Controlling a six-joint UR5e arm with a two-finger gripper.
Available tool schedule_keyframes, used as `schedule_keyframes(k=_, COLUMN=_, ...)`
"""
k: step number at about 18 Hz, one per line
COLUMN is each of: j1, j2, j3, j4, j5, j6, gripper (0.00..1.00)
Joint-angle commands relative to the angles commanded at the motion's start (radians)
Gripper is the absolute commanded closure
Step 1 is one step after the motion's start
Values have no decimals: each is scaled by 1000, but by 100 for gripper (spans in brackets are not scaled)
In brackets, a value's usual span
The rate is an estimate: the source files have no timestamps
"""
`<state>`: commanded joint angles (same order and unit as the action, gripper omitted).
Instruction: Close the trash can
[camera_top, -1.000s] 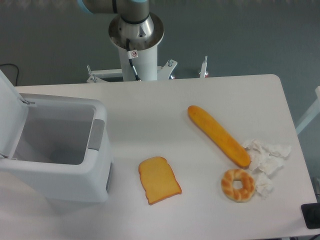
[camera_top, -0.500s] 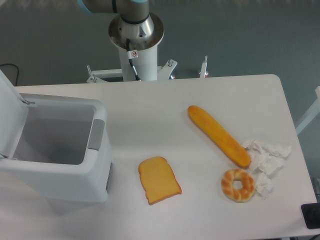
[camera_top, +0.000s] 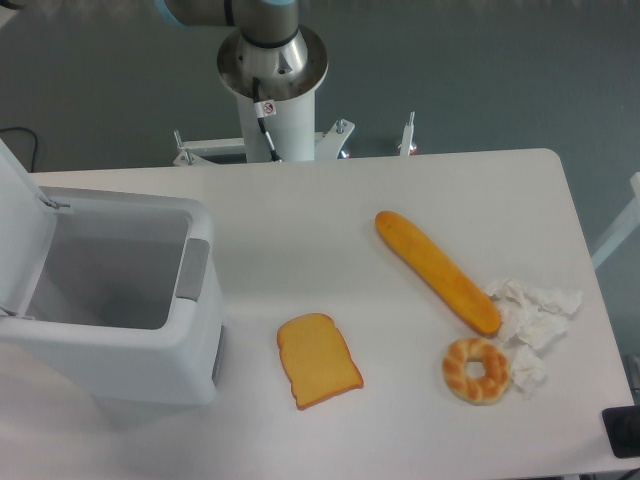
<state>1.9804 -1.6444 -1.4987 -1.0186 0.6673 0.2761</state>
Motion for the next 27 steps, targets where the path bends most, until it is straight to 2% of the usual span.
schedule_keyframes(k=6, j1=9, j2=1, j3=-2, j4=0, j5=61, j6=3, gripper=0)
schedule_keyframes(k=12, j1=81, j2=2, j3=-14, j4=0, j5=139, j6=15, gripper=0)
schedule_keyframes(k=16, j1=126, j2=2, j3=-24, j4=2, j5=155, j6=63, gripper=0)
schedule_keyframes(k=21, j1=155, j2=5, j3=-70, j4=0, j5=209, j6=156, gripper=0)
schedule_keyframes(k=27, j1=190, j2=-15, j3=-71, j4=0, j5=210, j6=190, gripper=0)
